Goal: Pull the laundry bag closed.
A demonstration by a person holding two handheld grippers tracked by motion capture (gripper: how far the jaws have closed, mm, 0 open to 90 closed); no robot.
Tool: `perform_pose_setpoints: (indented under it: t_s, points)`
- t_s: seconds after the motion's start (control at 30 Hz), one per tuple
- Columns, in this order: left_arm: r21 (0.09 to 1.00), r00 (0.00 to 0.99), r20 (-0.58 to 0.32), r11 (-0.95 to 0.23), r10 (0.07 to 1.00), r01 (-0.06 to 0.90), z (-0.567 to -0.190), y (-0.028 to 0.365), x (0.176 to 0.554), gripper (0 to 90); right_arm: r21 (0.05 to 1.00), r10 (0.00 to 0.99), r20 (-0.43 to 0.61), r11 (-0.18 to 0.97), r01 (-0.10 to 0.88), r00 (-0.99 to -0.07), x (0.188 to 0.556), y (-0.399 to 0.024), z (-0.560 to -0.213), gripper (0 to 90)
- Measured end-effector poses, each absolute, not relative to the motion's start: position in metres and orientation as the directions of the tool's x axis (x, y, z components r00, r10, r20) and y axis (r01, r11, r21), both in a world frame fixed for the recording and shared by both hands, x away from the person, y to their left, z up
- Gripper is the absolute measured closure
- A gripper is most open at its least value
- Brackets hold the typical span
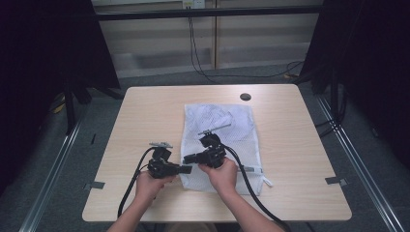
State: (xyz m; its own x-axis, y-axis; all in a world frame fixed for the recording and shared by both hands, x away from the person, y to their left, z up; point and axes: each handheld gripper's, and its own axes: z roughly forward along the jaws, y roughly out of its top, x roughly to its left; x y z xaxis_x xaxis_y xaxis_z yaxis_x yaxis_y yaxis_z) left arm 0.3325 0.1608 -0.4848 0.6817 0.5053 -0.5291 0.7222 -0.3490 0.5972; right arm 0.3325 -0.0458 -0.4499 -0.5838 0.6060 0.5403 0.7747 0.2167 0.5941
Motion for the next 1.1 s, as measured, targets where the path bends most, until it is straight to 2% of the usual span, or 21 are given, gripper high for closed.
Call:
perform_pose_setpoints:
  t_s: [1.1]
  points:
    - [0.613,0.692,-0.526,-0.343,0.494,0.711,-0.480,0.160,0.330,89.4,0.590,0.600,0.549,0.217,0.778,-0.583,0.331,-0.063,-0.451,87.6]
